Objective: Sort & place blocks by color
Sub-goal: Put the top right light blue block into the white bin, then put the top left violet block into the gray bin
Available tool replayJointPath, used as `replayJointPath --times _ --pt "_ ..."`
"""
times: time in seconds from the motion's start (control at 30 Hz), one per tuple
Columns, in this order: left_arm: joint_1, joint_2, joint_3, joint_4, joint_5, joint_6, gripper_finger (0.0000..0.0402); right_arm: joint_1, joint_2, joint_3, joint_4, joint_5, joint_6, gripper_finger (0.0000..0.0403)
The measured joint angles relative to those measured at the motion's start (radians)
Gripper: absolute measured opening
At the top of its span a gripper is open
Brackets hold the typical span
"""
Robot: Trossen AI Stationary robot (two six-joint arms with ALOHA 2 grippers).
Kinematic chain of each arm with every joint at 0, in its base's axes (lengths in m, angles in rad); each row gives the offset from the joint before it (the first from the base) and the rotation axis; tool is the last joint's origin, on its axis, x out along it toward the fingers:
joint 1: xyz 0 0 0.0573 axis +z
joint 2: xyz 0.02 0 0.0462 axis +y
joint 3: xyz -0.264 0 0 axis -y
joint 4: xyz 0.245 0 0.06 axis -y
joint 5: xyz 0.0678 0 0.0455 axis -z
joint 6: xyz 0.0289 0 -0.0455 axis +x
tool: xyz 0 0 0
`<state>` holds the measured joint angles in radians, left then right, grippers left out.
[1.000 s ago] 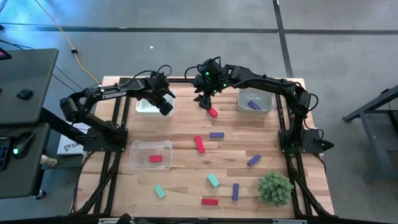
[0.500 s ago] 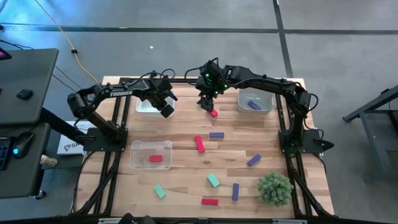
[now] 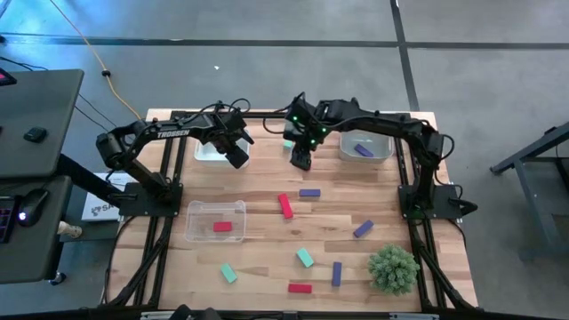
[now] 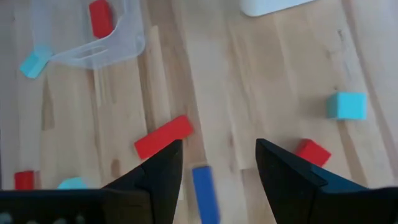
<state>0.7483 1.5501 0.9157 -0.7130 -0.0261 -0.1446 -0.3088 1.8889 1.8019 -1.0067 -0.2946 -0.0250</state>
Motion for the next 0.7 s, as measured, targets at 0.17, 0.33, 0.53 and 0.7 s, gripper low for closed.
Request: replayJointPath --times 0.17,0.33,0.53,0.7 --pt "0.002 -0.007 0.002 -0.009 0.044 0.017 0.0131 0.027 0.000 0.000 -0.009 0.003 0.026 0.0191" --pt "0.004 -0.045 0.052 -0.085 0.046 0.058 0.0130 0.059 0.000 0.000 -0.050 0.004 0.026 0.0191" --pt "0.004 -0.113 0.142 -0.161 0.044 0.106 0.0130 0.101 0.000 0.000 -0.102 0.004 0.026 0.0191" --pt "-0.007 -0.194 0.201 -0.203 0.049 0.139 0.0130 0.147 0.000 0.000 -0.144 0.092 0.001 0.0191"
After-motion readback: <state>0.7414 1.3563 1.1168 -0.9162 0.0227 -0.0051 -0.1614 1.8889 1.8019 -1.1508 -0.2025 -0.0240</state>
